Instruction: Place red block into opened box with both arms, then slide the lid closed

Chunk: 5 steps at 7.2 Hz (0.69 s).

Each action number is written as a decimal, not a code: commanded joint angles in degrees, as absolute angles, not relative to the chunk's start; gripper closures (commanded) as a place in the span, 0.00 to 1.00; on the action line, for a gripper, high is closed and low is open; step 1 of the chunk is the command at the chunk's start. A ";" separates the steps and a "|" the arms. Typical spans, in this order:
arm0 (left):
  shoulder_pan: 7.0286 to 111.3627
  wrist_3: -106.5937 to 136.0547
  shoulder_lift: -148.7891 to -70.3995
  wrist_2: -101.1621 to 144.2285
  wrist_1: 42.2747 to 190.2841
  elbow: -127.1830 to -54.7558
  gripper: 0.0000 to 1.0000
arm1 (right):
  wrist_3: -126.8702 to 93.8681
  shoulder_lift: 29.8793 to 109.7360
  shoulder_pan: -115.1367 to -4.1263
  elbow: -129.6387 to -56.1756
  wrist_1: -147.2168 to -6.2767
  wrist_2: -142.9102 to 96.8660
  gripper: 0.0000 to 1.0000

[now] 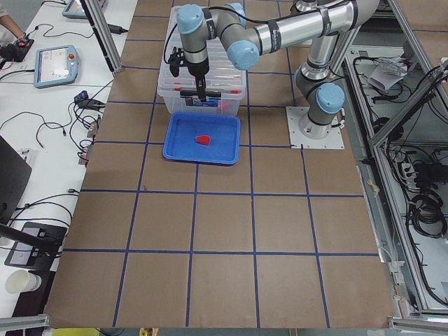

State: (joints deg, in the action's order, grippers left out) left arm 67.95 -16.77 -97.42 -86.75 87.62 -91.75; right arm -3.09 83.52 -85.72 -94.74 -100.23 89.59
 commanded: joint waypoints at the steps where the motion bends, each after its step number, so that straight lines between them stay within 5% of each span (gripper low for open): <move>1: 65.66 -23.80 -102.46 -83.67 82.75 -94.90 0.00 | -2.99 80.61 -84.90 -95.88 -102.13 89.47 0.00; 5: 62.41 -27.16 -107.92 -85.77 63.91 -105.19 0.00 | -3.16 78.84 -84.73 -96.15 -102.48 89.56 0.00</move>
